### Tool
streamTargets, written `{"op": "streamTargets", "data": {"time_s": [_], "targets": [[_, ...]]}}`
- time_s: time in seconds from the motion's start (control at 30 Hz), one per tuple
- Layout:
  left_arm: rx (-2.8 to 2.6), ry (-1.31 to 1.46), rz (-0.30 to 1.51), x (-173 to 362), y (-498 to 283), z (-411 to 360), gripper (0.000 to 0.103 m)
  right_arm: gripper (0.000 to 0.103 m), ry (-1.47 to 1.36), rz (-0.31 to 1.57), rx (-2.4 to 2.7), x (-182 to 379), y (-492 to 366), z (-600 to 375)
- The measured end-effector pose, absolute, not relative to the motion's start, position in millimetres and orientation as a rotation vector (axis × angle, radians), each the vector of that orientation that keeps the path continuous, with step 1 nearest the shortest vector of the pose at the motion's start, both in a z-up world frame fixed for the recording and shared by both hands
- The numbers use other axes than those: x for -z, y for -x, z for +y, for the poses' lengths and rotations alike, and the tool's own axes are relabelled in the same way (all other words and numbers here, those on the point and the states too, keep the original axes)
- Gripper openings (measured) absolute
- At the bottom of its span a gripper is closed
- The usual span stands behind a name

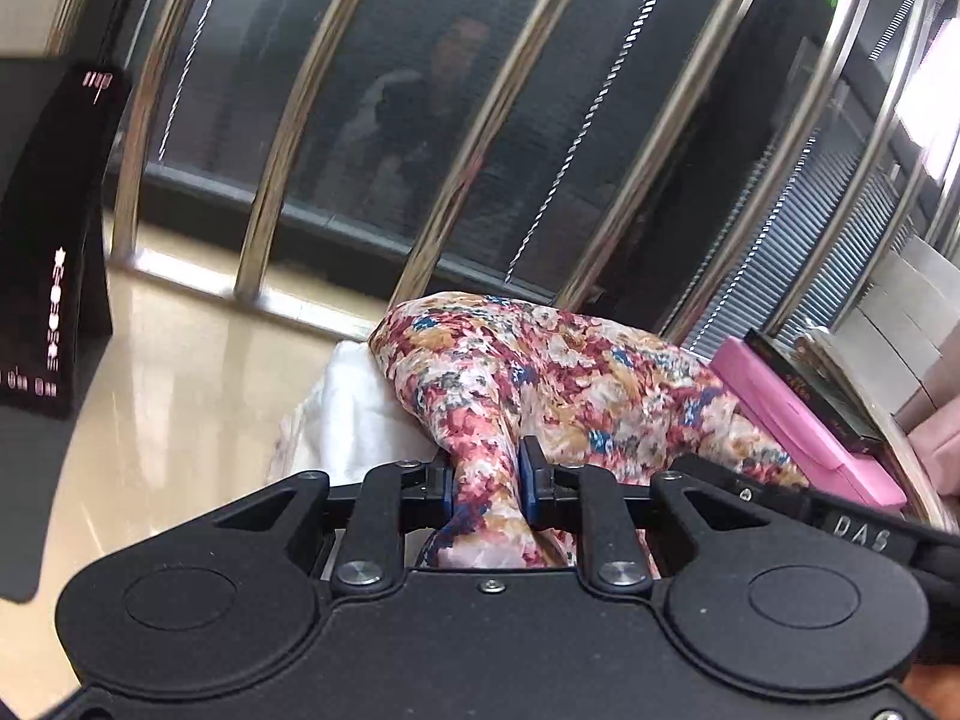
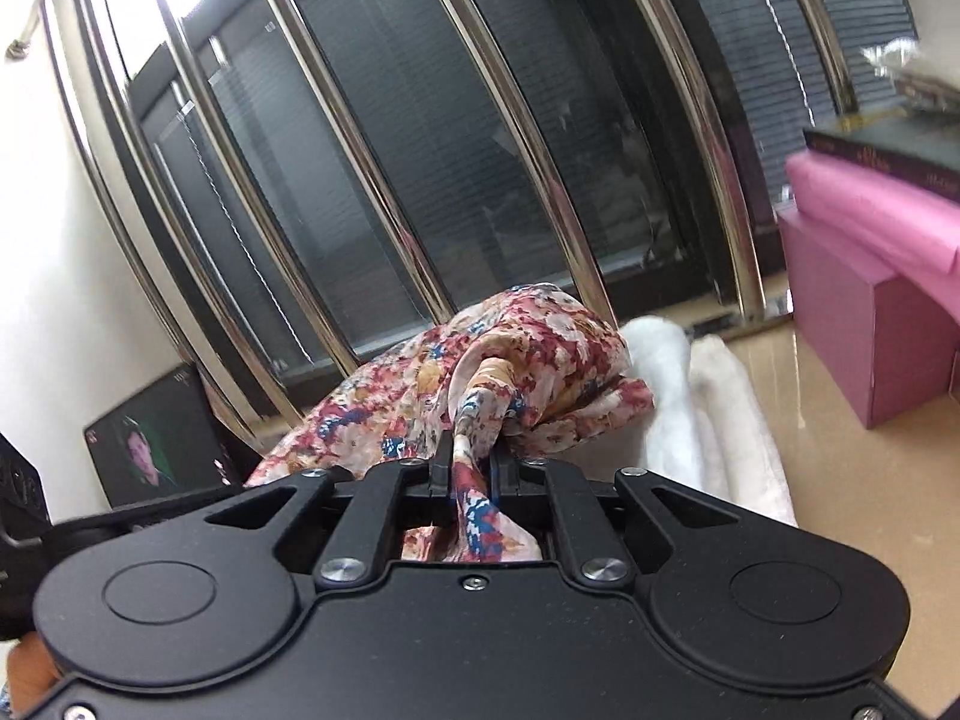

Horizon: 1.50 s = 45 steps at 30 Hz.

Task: Fold clothes
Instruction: 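Carry the dress bundle with both tools toward the white clothes stack, then lower the dress onto the white clothes stack and open both tools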

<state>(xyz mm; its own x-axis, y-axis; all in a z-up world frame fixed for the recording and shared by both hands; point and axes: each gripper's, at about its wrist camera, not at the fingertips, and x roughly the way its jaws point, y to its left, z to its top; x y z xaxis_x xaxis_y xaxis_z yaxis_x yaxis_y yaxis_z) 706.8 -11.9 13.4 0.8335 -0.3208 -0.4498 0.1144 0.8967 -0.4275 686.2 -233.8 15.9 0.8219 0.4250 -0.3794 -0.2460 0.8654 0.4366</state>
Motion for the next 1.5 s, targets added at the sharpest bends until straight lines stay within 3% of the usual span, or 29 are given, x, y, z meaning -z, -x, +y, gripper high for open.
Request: {"op": "streamTargets", "data": {"time_s": [0.2,0.3,0.33,0.37,0.47,0.57,0.73,0.83,0.9,0.97,1.1,1.33,1.4,1.5], "targets": [[0.221,0.399,0.554,-13.1,-705.9,-9.8,0.023,0.016,-0.409,0.521,-0.37,-3.7,-694.2,-238.7],[0.184,0.395,0.565,-15.4,-705.2,-8.9,0.029,0.035,-0.431,0.531,-0.333,-3.4,-694.2,-241.2],[0.168,0.395,0.57,-17.0,-704.5,-8.2,0.037,0.052,-0.442,0.533,-0.308,-4.4,-694.8,-243.7],[0.141,0.401,0.561,-20.3,-701.8,-5.9,0.047,0.061,-0.442,0.529,-0.278,-7.1,-692.8,-245.9],[0.035,0.391,0.46,-35.9,-685.0,1.6,0.074,0.063,-0.41,0.469,-0.176,-22.0,-680.0,-251.1],[-0.022,0.339,0.345,-52.1,-665.7,1.2,0.077,0.071,-0.399,0.34,-0.085,-38.8,-659.1,-253.5],[0.045,0.335,0.344,-56.8,-661.1,-6.3,0.077,0.073,-0.455,0.232,-0.227,-47.8,-642.9,-248.2],[0.08,0.294,0.355,-52.7,-664.3,-16.3,0.074,0.064,-0.489,0.255,-0.322,-41.0,-649.6,-243.6],[0.1,0.256,0.366,-49.3,-667.3,-23.8,0.067,0.049,-0.457,0.28,-0.32,-36.1,-655.3,-238.1],[0.109,0.215,0.403,-42.3,-674.7,-30.9,0.051,0.037,-0.439,0.327,-0.299,-29.0,-662.3,-234.7],[0.071,0.149,0.495,-26.2,-686.6,-42.1,0.042,0.033,-0.422,0.47,-0.227,-12.0,-678.3,-231.5],[0.051,0.227,0.551,-22.7,-686.1,-28.1,0.043,0.034,-0.359,0.527,-0.109,-3.2,-677.4,-229.9],[0.04,0.269,0.53,-22.7,-682.7,-24.4,0.048,0.041,-0.363,0.491,-0.116,-7.3,-673.2,-229.0],[0.02,0.34,0.468,-27.1,-672.3,-17.4,0.076,0.06,-0.383,0.415,-0.148,-15.1,-664.2,-228.6]]}}
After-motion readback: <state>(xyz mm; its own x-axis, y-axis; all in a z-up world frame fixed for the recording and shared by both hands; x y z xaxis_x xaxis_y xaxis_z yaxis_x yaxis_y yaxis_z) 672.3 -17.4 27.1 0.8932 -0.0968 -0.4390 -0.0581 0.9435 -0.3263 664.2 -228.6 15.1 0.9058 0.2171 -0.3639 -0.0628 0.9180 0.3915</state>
